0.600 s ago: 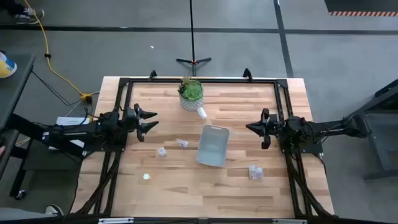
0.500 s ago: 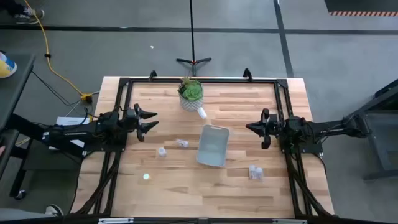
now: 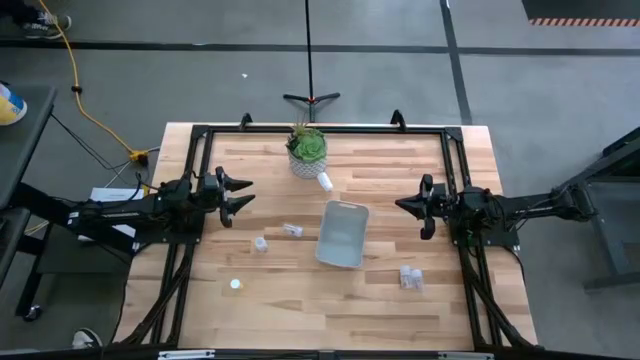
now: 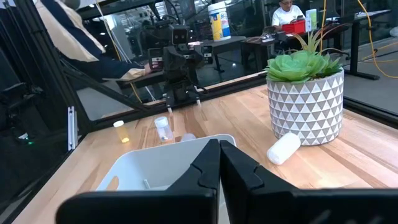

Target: Pick and place pill bottles into a basket

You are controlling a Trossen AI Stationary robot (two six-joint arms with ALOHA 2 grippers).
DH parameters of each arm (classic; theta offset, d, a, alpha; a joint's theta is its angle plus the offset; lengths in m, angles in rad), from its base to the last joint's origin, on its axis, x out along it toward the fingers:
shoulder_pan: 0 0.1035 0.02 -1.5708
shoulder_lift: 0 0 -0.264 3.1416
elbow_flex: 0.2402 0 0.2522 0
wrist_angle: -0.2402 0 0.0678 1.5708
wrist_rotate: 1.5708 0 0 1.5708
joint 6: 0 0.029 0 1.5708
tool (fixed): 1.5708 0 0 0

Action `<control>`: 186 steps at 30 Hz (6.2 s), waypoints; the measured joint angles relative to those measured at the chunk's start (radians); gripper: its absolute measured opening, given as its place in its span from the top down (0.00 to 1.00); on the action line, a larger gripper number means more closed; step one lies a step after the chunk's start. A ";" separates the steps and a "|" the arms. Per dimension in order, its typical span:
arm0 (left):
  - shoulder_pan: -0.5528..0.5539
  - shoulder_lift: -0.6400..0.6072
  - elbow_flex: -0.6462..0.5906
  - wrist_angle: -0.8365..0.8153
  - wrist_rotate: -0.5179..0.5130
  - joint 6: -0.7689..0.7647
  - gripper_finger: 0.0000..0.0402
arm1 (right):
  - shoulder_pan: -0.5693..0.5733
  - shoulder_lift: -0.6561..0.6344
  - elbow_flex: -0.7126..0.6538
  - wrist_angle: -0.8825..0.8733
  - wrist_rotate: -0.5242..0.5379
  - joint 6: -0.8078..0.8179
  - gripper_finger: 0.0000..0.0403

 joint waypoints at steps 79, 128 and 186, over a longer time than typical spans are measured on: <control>0.000 0.000 0.000 0.009 -0.001 0.000 0.38 | 0.000 0.000 0.000 0.000 0.000 0.000 1.00; 0.001 -0.001 0.000 0.002 -0.093 -0.060 0.38 | -0.001 0.000 0.000 0.281 0.219 0.481 1.00; 0.001 0.000 0.000 0.002 -0.097 -0.061 0.38 | -0.010 0.815 1.017 -0.597 0.321 0.411 0.51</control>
